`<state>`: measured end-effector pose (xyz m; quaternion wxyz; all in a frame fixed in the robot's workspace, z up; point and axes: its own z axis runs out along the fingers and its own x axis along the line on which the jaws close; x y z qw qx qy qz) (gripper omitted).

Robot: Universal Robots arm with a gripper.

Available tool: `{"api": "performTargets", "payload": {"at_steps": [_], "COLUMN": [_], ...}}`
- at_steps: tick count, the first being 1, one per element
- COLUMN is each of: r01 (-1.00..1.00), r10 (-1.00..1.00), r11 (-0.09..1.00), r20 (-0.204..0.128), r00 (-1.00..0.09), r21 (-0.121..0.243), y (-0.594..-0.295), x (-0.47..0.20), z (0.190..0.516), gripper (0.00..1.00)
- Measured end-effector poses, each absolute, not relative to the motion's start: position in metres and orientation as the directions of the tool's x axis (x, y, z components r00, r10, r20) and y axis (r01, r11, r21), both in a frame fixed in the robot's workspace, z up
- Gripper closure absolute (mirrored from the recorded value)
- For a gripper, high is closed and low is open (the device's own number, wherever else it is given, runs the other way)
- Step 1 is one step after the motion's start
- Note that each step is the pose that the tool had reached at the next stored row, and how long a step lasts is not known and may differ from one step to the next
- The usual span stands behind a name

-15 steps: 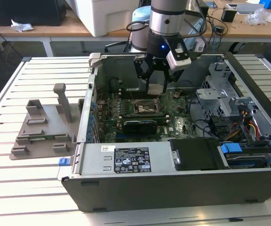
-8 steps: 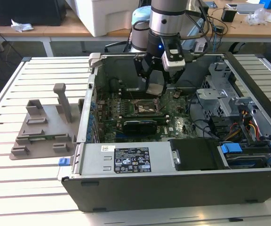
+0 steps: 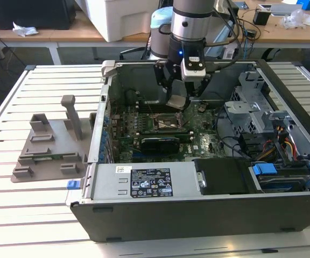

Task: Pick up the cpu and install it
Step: 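Place the cpu into insertion slot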

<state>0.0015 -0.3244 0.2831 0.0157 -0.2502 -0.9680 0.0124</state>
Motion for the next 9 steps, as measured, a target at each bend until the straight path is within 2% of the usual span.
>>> {"api": "performTargets", "payload": {"at_steps": [9], "r01": [0.586], "r10": [0.587], "r11": [0.810], "r20": [0.024], "r00": [-0.809], "r21": [-0.033], "y": [-0.3244], "x": [0.0018], "z": [0.2831], "gripper": [0.45]}}
